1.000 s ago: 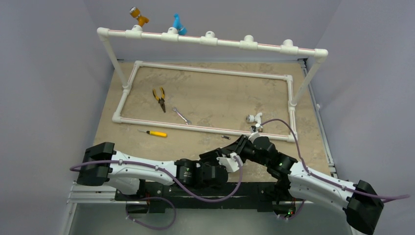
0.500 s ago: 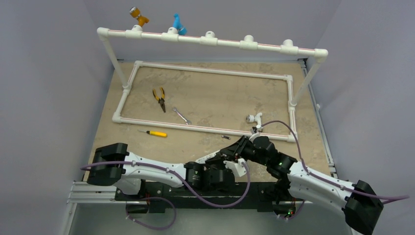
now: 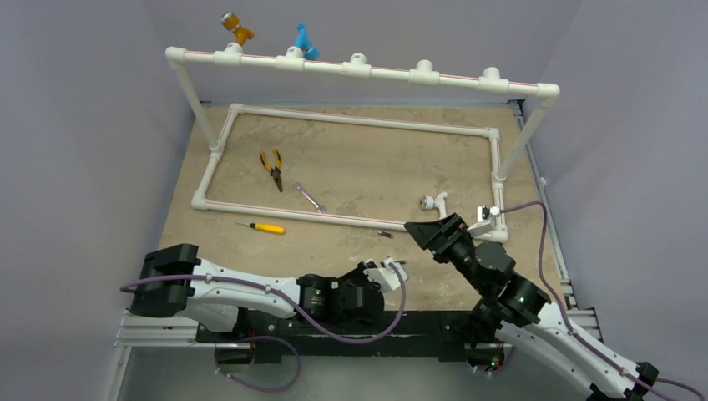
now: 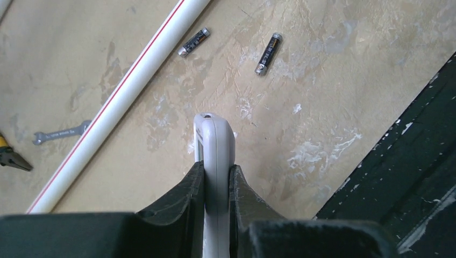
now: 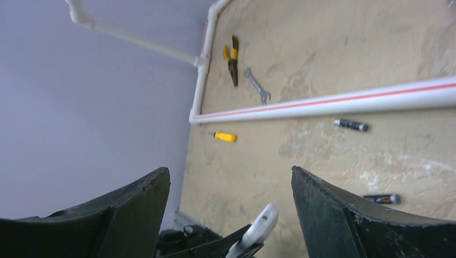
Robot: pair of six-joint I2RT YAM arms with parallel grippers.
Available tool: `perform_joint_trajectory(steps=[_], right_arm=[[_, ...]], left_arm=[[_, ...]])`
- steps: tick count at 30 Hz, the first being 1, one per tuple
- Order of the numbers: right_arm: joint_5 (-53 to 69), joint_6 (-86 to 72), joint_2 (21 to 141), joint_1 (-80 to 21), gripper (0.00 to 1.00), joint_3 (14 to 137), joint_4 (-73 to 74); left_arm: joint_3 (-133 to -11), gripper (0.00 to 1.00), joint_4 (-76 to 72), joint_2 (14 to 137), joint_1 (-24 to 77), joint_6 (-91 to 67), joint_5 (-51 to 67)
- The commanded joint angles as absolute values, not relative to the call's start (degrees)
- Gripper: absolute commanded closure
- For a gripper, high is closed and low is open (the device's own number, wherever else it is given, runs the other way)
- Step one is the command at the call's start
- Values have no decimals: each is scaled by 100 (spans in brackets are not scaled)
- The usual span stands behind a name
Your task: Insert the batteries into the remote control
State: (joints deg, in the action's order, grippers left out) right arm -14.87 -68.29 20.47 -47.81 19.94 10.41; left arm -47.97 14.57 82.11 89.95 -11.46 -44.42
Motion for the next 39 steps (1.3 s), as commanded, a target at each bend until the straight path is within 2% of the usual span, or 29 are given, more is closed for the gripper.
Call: perform_joint_trajectory(steps=[1, 6, 10, 14, 17, 20, 25, 31, 39], right_arm=[[-2622, -5639, 1404, -4755, 17, 2255, 1948], [-2506, -4709, 917, -4755, 18, 1912, 1843], [-1869, -4260, 1604, -4764, 20, 1941, 1539], [-1138, -4125, 2410, -4958, 31, 1879, 450], [-1557, -3823, 3039, -5658, 31, 2174, 73], [-2482, -3374, 3626, -6808, 29, 2644, -87], [-3511, -3048, 4551, -8245, 19, 3207, -629], [-3456, -3742, 4800, -8369, 15, 3042, -1879], [-3875, -4725, 5204, -8367, 14, 3485, -1438]], left_arm=[[-4524, 100, 1066, 7313, 8768, -2149, -4124], [-4071, 100, 593, 6086, 7788, -2881, -2944], [-3646, 100, 125, 5256, 7037, -3450, -2294], [-3510, 100, 259, 4636, 6515, -4035, -2318], [-3366, 100, 245, 4225, 6126, -4522, -2095], [-3159, 100, 92, 3983, 5847, -4831, -1842], [-3112, 100, -214, 3901, 5688, -5002, -1649], [-2936, 100, -539, 3685, 5670, -5204, -1586], [-2756, 100, -972, 3778, 5671, -5461, -1477]])
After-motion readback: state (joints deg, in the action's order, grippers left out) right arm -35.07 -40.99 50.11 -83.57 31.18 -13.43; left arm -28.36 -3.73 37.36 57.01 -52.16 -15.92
